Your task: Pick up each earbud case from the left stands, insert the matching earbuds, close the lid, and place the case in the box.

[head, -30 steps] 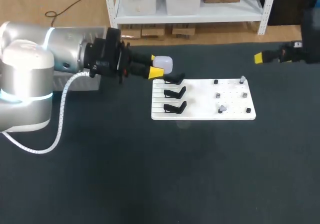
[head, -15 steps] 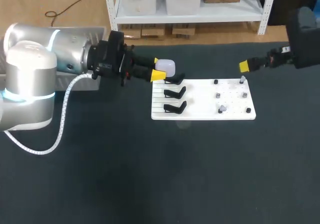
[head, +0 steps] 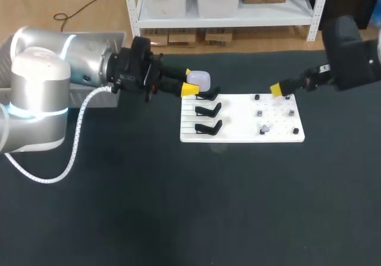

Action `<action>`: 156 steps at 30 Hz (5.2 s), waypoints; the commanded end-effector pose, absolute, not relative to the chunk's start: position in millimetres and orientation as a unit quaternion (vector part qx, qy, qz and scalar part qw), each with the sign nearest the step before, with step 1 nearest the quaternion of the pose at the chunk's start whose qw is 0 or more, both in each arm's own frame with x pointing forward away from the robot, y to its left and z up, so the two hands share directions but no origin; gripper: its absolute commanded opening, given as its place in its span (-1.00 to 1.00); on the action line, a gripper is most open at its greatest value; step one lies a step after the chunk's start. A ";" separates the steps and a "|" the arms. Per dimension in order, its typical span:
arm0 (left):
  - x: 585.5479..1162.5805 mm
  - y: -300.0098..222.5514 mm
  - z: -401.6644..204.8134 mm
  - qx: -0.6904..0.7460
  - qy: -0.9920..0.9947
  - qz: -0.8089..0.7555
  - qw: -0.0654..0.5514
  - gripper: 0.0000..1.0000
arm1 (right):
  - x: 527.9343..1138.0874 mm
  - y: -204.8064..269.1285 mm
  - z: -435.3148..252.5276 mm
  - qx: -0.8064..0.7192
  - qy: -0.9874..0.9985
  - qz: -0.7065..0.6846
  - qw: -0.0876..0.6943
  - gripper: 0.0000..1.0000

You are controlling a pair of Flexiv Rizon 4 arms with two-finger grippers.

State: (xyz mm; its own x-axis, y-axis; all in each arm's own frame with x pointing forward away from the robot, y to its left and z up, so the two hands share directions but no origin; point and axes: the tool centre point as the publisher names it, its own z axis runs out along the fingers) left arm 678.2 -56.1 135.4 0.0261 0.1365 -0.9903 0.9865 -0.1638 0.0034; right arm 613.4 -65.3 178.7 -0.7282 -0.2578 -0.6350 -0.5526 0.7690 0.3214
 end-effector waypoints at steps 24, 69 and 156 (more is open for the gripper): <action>675.9 -55.5 134.0 0.574 0.488 -0.499 0.429 -1.00 | 622.3 31.3 165.2 -0.229 0.915 0.258 0.210 1.00; 675.9 -55.5 134.0 0.574 0.488 -0.499 0.429 -1.00 | 672.5 73.3 139.2 -0.215 0.920 0.260 0.200 1.00; 673.5 -56.1 131.5 0.564 0.495 -0.489 0.444 -1.00 | 727.5 -124.2 95.2 -0.238 0.948 -0.070 0.200 1.00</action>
State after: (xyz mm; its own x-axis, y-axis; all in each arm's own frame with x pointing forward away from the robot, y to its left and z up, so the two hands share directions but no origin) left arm 673.1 -56.0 131.8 0.0310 0.1239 -0.9918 0.9934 -0.1136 0.0168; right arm 728.8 -124.0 95.2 -0.8076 -0.4805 -0.3420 -0.4267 0.8763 -0.2235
